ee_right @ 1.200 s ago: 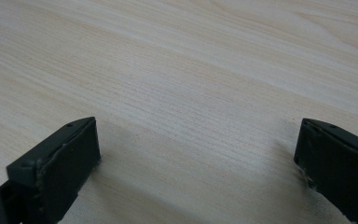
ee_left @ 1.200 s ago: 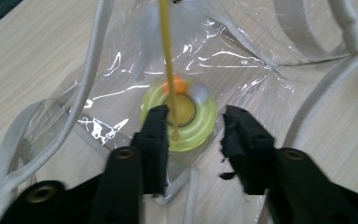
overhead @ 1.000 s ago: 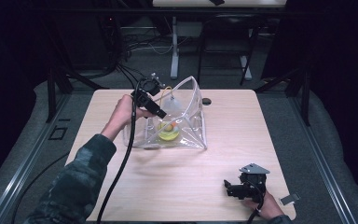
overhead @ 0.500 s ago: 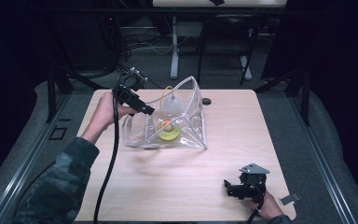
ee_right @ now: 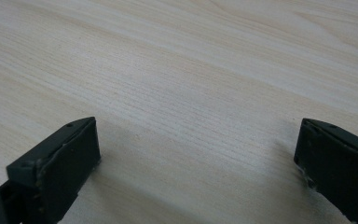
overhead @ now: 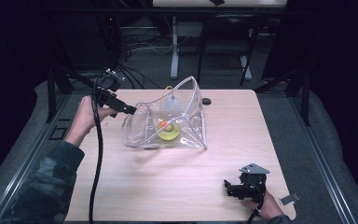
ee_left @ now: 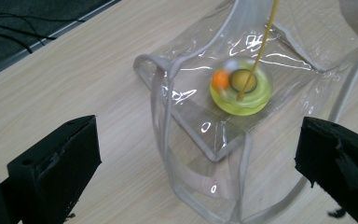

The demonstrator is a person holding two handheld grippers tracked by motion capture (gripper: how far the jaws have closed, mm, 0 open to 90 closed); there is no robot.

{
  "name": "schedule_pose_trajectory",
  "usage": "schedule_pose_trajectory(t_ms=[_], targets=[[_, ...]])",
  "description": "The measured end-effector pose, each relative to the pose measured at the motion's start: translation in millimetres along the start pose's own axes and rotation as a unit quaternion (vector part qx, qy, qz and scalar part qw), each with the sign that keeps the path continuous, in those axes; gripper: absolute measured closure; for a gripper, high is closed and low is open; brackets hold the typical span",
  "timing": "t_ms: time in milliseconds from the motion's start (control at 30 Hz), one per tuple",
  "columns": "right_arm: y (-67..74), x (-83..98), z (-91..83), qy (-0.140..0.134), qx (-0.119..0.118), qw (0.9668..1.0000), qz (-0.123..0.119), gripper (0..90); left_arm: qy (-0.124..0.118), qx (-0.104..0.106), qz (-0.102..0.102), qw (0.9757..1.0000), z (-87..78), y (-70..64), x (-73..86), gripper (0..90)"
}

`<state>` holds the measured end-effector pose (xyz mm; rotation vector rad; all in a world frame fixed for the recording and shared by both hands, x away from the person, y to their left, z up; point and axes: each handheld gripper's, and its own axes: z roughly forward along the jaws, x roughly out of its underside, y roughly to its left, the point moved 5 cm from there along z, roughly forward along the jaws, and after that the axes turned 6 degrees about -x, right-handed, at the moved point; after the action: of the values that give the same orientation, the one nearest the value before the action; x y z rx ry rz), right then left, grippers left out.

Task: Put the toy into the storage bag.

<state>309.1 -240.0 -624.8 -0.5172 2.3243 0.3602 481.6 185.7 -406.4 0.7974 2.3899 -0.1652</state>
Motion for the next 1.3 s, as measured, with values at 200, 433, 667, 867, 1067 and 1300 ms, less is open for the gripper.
schedule_pose_trajectory(t_ms=[200, 433, 667, 867, 1067, 1300], targets=[[0.0, 0.0, 0.0, 0.0, 0.0, 1.0, 0.0, 0.0, -0.004, -0.008, -0.016, 0.9998, -1.5, 13.2, 20.6, 0.0], [0.1, 0.0, -0.1, 0.001, 0.0, 1.0, 0.001, 0.0, -0.002, -0.015, -0.044, 0.9989, 1.2, 30.9, 48.5, 0.0], [0.2, -0.1, 0.0, -0.001, 0.0, 1.0, 0.001, 0.0, 0.003, -0.008, -0.072, 0.9974, 10.1, 37.6, 84.9, 0.0], [0.2, -0.1, 0.0, 0.0, 0.0, 1.0, 0.001, 0.0, 0.01, 0.001, -0.094, 0.9956, 21.8, 40.2, 116.1, 0.0], [0.2, -0.1, 0.0, 0.0, 0.0, 1.0, 0.001, 0.0, 0.017, 0.002, -0.113, 0.9935, 33.5, 40.0, 142.7, 0.0], [0.2, 0.0, 0.0, 0.0, 0.0, 1.0, 0.001, 0.0, 0.01, 0.011, -0.121, 0.9926, 47.2, 36.8, 171.7, 0.0]])
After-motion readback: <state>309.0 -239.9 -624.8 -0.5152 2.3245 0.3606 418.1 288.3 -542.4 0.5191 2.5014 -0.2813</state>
